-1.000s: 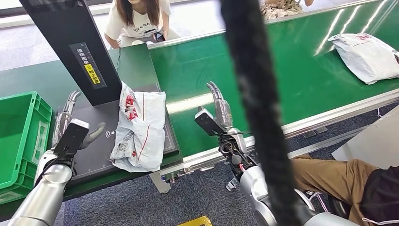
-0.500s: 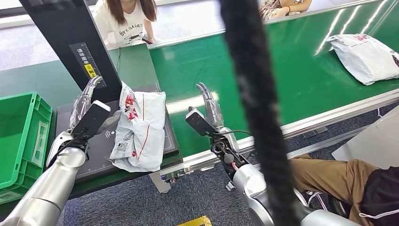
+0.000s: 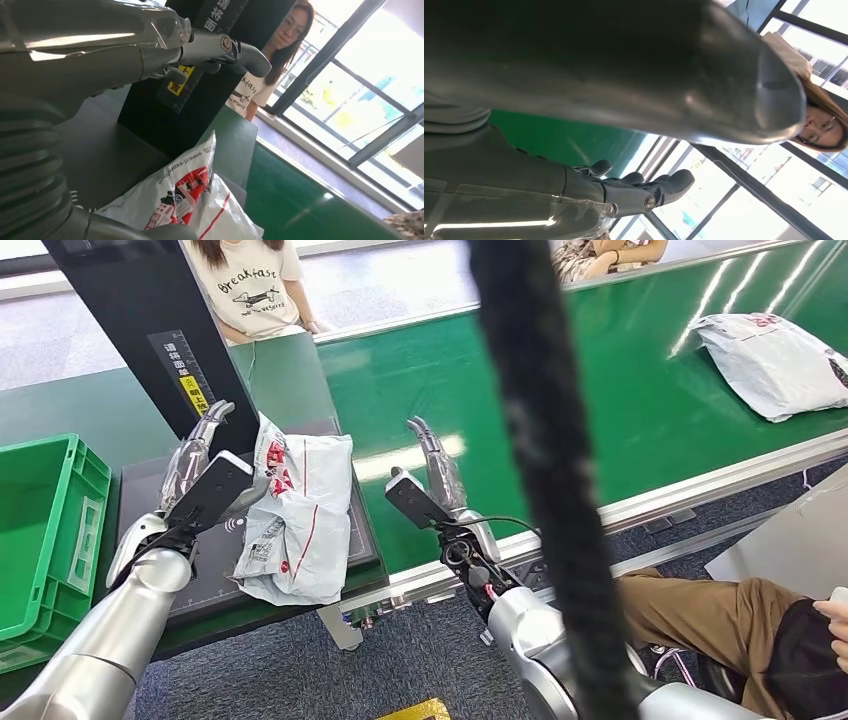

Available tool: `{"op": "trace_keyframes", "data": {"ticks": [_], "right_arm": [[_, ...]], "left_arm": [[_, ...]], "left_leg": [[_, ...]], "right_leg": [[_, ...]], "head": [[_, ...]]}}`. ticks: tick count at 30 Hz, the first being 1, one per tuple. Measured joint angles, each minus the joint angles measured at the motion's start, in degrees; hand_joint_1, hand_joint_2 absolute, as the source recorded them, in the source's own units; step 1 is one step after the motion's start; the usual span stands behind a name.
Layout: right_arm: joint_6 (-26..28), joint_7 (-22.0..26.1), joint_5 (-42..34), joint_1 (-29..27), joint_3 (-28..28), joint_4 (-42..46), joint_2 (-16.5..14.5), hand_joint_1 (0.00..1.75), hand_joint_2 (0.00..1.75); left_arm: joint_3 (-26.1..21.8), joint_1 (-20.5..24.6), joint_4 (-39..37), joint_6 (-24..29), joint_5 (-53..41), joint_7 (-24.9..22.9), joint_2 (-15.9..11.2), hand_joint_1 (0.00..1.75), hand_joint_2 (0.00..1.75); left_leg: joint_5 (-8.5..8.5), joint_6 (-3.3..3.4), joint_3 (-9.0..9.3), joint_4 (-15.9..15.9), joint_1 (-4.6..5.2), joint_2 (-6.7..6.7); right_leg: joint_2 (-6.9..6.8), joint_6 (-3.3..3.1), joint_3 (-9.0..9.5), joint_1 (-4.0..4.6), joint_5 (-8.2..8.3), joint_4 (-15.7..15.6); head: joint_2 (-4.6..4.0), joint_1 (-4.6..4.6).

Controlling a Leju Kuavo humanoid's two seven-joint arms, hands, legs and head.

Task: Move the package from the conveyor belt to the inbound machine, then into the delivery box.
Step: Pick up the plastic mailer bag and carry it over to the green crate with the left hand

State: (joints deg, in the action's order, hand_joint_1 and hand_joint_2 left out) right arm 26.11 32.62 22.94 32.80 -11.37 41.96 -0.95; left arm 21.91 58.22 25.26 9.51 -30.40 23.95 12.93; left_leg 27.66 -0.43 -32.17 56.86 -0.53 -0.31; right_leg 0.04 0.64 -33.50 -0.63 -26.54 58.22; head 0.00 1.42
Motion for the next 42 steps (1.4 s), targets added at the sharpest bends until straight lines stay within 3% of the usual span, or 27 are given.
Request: {"op": "trace_keyframes", "data": {"ticks": [5, 11, 15, 28, 42], "right_arm": [[-0.5, -0.1, 0.0, 1.4, -0.2, -1.1, -0.8, 0.00, 0.00], [-0.5, -0.2, -0.2, 1.7, -0.3, -2.1, -1.4, 0.00, 0.00], [-0.9, -0.2, -0.5, 1.7, -0.2, -2.5, -1.4, 0.00, 0.00], [-2.0, 1.0, -2.0, 4.2, -0.3, -5.2, -1.8, 0.00, 0.00], [-1.5, 1.4, -3.4, 2.9, -0.3, -5.7, -2.3, 0.00, 0.00]], "left_arm": [[1.0, 0.7, -0.9, -2.2, -2.1, -2.7, 0.5, 0.00, 1.75], [4.5, 1.7, -3.8, -11.0, -8.6, -9.8, -0.3, 0.00, 1.75], [6.2, 1.9, -5.3, -15.1, -9.7, -11.5, -1.4, 0.00, 1.75], [6.4, 2.0, -6.8, -20.2, -7.6, -11.5, -4.0, 0.00, 1.75], [4.5, -2.0, -7.3, -19.2, -4.2, -8.3, -4.1, 0.00, 1.75]], "left_leg": [[0.00, 0.00, 0.00, 0.0, 0.00, 0.00], [0.00, 0.00, 0.00, 0.0, 0.00, 0.01], [0.00, 0.00, 0.00, 0.0, 0.00, 0.01], [-0.01, 0.00, -0.01, 0.0, 0.00, 0.00], [0.00, 0.00, 0.00, 0.0, 0.00, 0.00]], "right_leg": [[0.00, 0.00, 0.00, 0.00, 0.00, 0.0], [0.00, 0.00, 0.00, 0.01, 0.00, 0.0], [0.00, 0.00, 0.00, 0.01, 0.00, 0.0], [0.00, 0.00, 0.00, 0.01, 0.00, 0.0], [0.00, 0.00, -0.01, 0.01, 0.00, 0.0]], "head": [[0.00, 0.00], [0.00, 0.00], [0.00, 0.00], [0.00, 0.00], [0.00, 0.00]]}}
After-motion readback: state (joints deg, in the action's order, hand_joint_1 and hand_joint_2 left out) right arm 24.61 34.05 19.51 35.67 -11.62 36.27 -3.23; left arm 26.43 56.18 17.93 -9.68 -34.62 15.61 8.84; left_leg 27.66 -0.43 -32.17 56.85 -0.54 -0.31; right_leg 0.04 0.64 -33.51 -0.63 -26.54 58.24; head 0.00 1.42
